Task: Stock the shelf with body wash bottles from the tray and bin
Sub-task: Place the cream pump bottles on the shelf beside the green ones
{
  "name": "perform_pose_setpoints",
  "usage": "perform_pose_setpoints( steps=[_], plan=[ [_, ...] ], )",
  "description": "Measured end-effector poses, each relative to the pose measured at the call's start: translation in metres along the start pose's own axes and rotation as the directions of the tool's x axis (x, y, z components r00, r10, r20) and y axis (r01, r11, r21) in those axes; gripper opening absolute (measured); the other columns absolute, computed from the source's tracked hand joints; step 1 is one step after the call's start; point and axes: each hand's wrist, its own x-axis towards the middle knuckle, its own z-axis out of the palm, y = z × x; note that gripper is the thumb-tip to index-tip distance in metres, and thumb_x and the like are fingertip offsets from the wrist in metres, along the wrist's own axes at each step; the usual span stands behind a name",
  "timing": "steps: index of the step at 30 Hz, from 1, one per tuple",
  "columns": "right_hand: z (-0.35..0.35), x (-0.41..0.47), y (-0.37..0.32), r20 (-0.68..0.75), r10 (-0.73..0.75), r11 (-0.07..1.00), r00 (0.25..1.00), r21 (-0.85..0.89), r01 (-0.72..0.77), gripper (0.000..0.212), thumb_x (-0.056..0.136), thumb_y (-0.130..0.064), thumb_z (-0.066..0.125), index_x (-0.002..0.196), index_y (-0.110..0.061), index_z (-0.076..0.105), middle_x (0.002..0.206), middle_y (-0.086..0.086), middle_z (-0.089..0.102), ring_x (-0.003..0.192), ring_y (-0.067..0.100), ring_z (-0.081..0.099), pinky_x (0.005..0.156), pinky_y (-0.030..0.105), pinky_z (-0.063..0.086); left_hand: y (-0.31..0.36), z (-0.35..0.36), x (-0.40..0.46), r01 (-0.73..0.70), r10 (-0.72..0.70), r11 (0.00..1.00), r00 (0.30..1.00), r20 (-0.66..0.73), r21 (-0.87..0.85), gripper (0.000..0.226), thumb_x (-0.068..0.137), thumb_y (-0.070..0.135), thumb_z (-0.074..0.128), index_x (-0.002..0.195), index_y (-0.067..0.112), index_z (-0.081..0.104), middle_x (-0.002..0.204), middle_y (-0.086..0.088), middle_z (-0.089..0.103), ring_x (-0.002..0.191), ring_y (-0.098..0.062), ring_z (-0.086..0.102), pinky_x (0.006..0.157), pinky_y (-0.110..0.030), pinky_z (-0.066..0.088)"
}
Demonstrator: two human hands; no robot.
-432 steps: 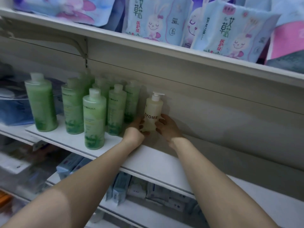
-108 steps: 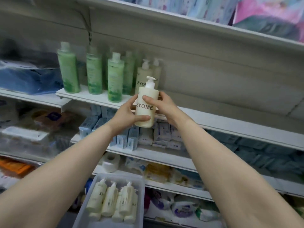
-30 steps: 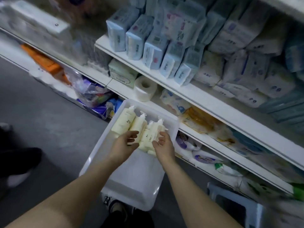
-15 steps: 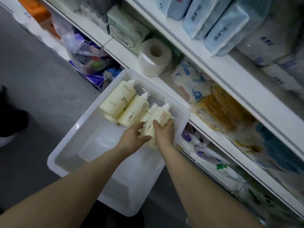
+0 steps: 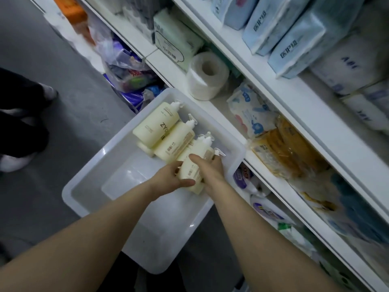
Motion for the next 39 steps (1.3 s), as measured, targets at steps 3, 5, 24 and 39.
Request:
perform_pose_setpoints(
  steps=[3,5,24,39],
  plan=[
    [-0.009,-0.023,0.004,0.227,0.003,0.993,0.974,0.113,-0.029,0.083,0.065,-0.038,0.086,0.138,-0.026,0.048,0.117,0.004,0.072,0.102,0.027,0.071,0.086,0.050,0.059,0.000,-0.008,-0.023,0.055,-0.023,0.976,0.988,0.154,-0.209,0.066,0.076,0.027,0.080,0.133,0.028,0.047,0.126,0.004,0.059,0.116,-0.017,0.057,0.098,-0.036,0.051],
    [-0.014,-0.042,0.001,0.311,-0.046,0.983,0.949,0.184,-0.013,0.064,0.079,-0.026,0.079,0.136,-0.021,0.051,0.120,0.008,0.070,0.107,0.028,0.070,0.087,0.049,0.059,0.003,-0.015,-0.038,0.083,-0.021,0.958,0.975,0.223,-0.274,0.066,0.074,0.025,0.081,0.131,0.027,0.049,0.125,0.002,0.061,0.116,-0.017,0.059,0.100,-0.039,0.051],
    [-0.053,-0.274,-0.085,0.243,-0.421,0.873,0.874,0.369,0.318,0.028,0.092,-0.021,0.069,0.118,-0.017,0.060,0.111,0.010,0.072,0.102,0.026,0.070,0.090,0.043,0.057,0.120,-0.044,-0.238,-0.229,0.238,0.971,0.939,0.249,-0.063,0.051,0.085,0.016,0.072,0.130,0.019,0.050,0.119,0.000,0.066,0.106,-0.016,0.066,0.092,-0.032,0.055],
    [-0.175,-0.429,-0.169,-0.038,-0.734,0.663,0.678,0.176,0.728,0.050,0.089,-0.036,0.072,0.132,-0.017,0.055,0.120,0.006,0.070,0.103,0.022,0.071,0.083,0.039,0.059,0.271,0.010,-0.332,-0.691,0.677,0.714,0.723,0.140,0.116,0.079,0.059,0.038,0.091,0.125,0.023,0.051,0.114,0.001,0.064,0.103,-0.017,0.063,0.090,-0.039,0.054]
  ],
)
